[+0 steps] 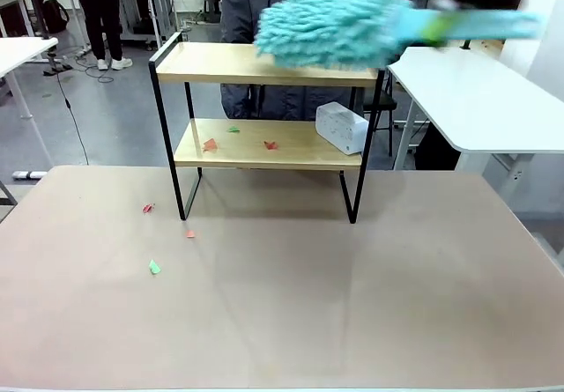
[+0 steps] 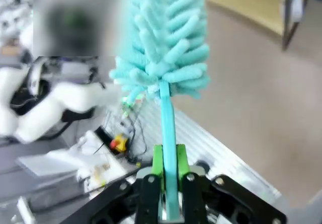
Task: Clean the shelf.
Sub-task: Clean the specific tier of the Shelf with the Duster once objects are removed.
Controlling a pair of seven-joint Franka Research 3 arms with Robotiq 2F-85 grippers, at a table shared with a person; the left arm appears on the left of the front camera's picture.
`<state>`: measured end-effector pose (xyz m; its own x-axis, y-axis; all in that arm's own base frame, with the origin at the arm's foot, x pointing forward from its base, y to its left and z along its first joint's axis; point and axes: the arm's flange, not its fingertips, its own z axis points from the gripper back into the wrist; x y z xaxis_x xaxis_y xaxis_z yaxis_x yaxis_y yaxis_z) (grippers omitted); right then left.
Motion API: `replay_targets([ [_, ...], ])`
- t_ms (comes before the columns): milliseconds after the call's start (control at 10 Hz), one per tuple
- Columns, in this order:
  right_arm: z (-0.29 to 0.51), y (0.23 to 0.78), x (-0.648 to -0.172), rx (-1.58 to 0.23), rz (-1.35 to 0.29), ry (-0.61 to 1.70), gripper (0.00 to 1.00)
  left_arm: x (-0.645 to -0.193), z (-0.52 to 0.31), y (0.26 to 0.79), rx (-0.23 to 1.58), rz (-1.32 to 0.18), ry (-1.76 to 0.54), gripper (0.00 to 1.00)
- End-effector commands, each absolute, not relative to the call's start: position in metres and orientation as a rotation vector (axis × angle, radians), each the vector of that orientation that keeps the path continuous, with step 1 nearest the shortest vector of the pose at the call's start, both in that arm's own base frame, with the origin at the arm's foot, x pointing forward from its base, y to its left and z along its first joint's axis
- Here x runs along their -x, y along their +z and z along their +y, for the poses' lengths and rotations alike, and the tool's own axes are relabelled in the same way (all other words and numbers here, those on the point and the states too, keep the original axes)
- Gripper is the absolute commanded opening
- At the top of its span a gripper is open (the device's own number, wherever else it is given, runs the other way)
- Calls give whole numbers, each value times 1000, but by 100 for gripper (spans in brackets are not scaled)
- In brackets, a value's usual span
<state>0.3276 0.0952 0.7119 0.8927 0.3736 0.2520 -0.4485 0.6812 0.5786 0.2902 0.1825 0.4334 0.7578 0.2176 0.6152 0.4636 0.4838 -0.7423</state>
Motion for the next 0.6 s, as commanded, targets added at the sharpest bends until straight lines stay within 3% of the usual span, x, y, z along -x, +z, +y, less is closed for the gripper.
replay_targets([
  [0,8,693,-296,-817,-52,521,12,-290,180,432,1095,-758,-178,100],
  [300,-120,651,-243,-1146,-28,616,12,-290,180,432,1095,-758,-178,100],
  [500,-174,601,-223,-1257,-35,473,12,-290,180,432,1095,-758,-178,100],
])
